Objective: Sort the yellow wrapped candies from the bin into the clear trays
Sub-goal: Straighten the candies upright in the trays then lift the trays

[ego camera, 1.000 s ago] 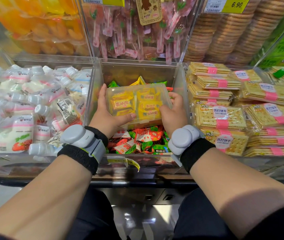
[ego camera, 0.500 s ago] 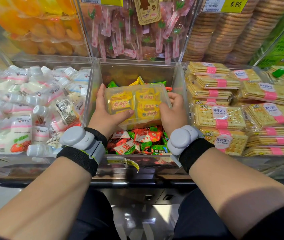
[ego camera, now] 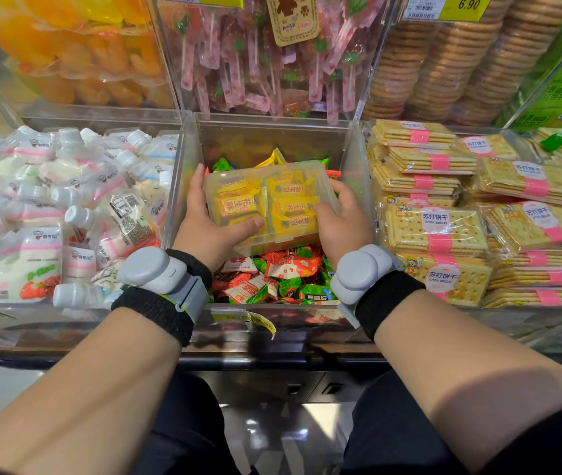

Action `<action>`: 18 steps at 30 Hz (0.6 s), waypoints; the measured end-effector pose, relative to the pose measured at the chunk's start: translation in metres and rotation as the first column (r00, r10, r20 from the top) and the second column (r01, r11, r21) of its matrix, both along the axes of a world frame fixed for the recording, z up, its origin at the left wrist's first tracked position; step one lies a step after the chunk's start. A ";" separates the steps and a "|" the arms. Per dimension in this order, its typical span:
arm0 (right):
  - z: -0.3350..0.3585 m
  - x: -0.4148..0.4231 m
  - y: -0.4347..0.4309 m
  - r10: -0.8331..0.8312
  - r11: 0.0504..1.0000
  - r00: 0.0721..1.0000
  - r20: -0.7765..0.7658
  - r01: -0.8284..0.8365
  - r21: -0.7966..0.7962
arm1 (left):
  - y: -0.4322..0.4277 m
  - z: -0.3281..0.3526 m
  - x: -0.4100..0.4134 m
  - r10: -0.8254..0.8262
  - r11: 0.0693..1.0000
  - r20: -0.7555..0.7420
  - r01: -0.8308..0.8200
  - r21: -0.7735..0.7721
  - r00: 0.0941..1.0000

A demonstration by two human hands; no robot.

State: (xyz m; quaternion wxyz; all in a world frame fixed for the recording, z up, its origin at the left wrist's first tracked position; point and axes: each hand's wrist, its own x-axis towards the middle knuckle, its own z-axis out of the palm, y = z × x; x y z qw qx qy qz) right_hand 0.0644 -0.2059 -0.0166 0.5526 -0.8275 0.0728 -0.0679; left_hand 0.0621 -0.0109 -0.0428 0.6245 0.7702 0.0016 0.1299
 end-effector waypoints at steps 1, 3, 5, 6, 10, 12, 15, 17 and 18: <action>0.000 0.000 0.000 0.007 1.000 1.000 -0.009 -0.006 0.003 | 0.000 0.000 0.000 0.005 1.000 0.012 -0.005 0.025 1.000; 0.001 0.000 -0.001 0.012 1.000 1.000 -0.023 -0.012 -0.001 | 0.001 -0.001 0.000 0.012 0.998 0.031 -0.014 0.068 0.999; 0.002 -0.001 -0.001 0.025 1.000 0.999 -0.028 -0.025 0.000 | 0.000 0.000 -0.001 0.020 0.995 0.024 -0.022 0.094 1.000; 0.002 -0.001 -0.002 0.032 0.999 0.999 -0.028 -0.032 0.007 | 0.000 0.001 -0.001 0.022 0.995 0.017 -0.023 0.099 1.000; 0.001 0.000 -0.001 0.032 0.999 0.999 -0.027 -0.031 0.037 | -0.001 0.003 -0.003 0.022 0.993 0.020 -0.024 0.117 1.000; 0.002 -0.001 -0.001 0.014 0.999 0.999 -0.032 -0.013 0.036 | -0.002 0.004 -0.004 0.027 0.993 0.014 -0.029 0.115 1.000; 0.003 -0.002 -0.001 0.010 1.000 0.999 -0.036 -0.009 0.024 | -0.003 0.004 -0.005 0.025 0.995 0.003 -0.026 0.100 1.000; 0.004 -0.003 -0.001 0.008 1.000 0.999 -0.038 -0.007 0.018 | -0.003 0.004 -0.003 0.028 0.995 0.009 -0.028 0.097 1.000; 0.004 -0.003 -0.001 0.003 1.000 0.999 -0.035 -0.003 0.018 | -0.003 0.003 -0.002 0.029 0.995 0.011 -0.030 0.097 1.000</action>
